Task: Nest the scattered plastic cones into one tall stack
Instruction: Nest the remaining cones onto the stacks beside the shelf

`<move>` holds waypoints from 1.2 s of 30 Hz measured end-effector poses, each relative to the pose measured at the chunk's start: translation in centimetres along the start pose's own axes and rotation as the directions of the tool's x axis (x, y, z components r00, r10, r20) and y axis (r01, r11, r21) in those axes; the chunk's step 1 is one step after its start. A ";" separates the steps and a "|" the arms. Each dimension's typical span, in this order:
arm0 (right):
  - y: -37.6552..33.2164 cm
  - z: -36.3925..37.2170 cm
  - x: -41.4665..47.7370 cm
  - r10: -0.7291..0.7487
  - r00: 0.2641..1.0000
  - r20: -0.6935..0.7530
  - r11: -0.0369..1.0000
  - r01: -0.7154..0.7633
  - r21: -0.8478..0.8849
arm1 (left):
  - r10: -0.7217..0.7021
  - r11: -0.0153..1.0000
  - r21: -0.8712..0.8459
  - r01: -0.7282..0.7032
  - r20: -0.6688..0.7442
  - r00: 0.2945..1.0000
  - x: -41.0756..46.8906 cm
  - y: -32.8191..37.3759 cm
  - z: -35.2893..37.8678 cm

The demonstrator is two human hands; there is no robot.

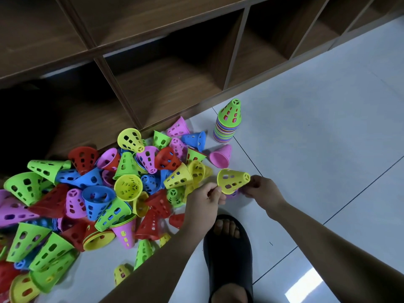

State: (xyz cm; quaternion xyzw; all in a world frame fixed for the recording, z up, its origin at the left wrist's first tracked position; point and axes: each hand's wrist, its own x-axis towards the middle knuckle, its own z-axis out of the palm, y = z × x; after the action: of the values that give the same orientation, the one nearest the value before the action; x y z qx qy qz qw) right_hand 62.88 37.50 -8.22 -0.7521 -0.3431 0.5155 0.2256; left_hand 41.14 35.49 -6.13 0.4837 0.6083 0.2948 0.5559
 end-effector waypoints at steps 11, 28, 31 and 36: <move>-1.3 -0.2 1.3 -0.110 0.993 -0.037 0.985 0.103 -0.139 | -0.116 0.987 0.116 0.114 0.013 0.993 1.2 -1.3 0.0; -7.2 2.3 4.9 0.092 0.979 -0.184 0.990 -0.110 -0.089 | 0.201 0.698 0.716 -0.004 -0.190 0.961 4.2 1.0 -3.0; -8.5 2.9 5.2 0.177 0.980 -0.091 0.980 -0.184 -0.073 | 0.219 0.653 0.756 -0.039 -0.139 0.966 4.7 1.1 -3.3; -10.0 4.2 6.1 0.275 0.960 0.054 0.961 -0.273 -0.040 | 0.210 0.702 0.711 -0.033 -0.163 0.964 4.5 1.0 -3.7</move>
State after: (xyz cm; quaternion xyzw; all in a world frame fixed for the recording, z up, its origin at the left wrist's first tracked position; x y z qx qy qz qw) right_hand 57.51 48.68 -6.63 -0.7803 -0.2503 0.5582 0.1298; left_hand 38.21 40.60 -6.20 0.6601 0.7013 0.1319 0.2346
